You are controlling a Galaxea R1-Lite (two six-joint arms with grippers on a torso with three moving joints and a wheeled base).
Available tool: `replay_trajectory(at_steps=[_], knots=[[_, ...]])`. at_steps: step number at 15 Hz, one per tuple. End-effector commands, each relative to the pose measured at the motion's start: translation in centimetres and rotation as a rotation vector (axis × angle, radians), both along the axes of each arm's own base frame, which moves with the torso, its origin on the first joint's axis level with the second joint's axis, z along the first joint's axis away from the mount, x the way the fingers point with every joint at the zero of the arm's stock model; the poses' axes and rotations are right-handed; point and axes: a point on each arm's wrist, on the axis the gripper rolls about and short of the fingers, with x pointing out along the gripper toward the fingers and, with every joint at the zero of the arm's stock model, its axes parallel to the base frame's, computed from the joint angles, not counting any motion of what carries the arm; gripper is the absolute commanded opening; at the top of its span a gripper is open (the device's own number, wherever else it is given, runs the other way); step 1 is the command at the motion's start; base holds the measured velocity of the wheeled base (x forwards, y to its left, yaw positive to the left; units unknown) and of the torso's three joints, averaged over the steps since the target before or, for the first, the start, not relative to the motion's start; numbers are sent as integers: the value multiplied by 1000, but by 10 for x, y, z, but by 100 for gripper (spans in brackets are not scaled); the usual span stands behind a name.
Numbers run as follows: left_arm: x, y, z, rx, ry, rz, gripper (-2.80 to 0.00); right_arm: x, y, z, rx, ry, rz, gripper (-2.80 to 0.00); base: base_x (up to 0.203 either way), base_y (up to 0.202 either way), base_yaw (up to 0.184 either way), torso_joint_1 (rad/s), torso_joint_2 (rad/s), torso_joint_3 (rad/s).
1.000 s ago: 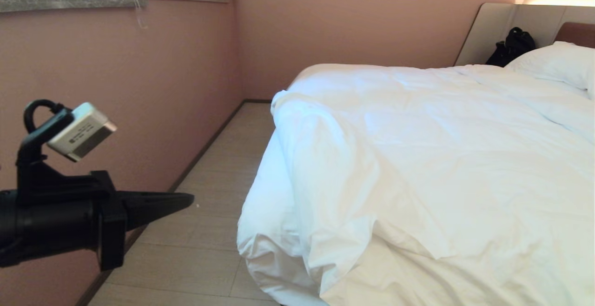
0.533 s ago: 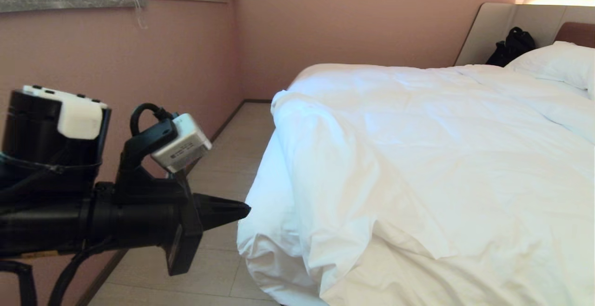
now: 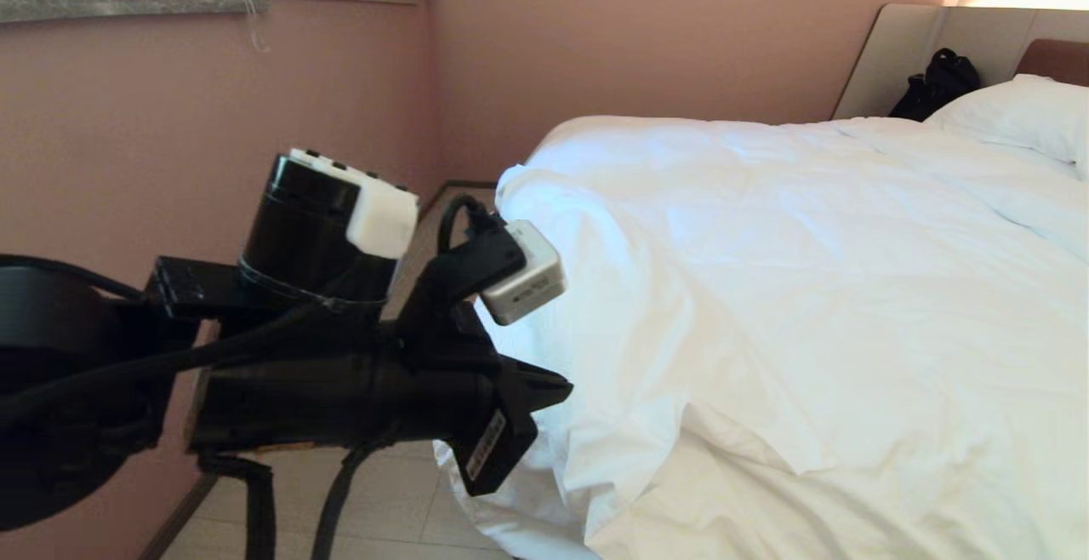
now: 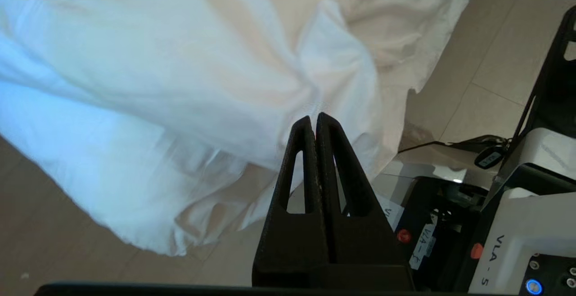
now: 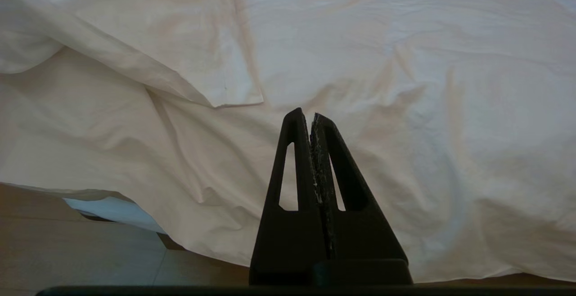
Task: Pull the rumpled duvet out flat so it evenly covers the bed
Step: Flatten the corners of the folded blanket
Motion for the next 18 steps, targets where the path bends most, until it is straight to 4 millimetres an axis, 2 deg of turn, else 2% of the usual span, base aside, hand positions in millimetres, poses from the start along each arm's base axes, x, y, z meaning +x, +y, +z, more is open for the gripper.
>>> replay_trajectory(at_steps=[1,5,11,14,18], knots=[[-5,-25,-4,17,1,-58,-280,0,0,0,-1,0,1,-280,0,0,0,0,0,0],[-2,-56,-8,41,-19,-73,-280,0,0,0,-1,0,1,-280,0,0,0,0,0,0],[6,-109,-43,166,-69,-116,-280,0,0,0,-1,1,1,-280,0,0,0,0,0,0],[11,-119,-55,188,-62,-119,-280,0,0,0,-1,-1,1,-280,0,0,0,0,0,0],[12,-132,-55,179,-76,-135,-280,0,0,0,1,0,1,-280,0,0,0,0,0,0]])
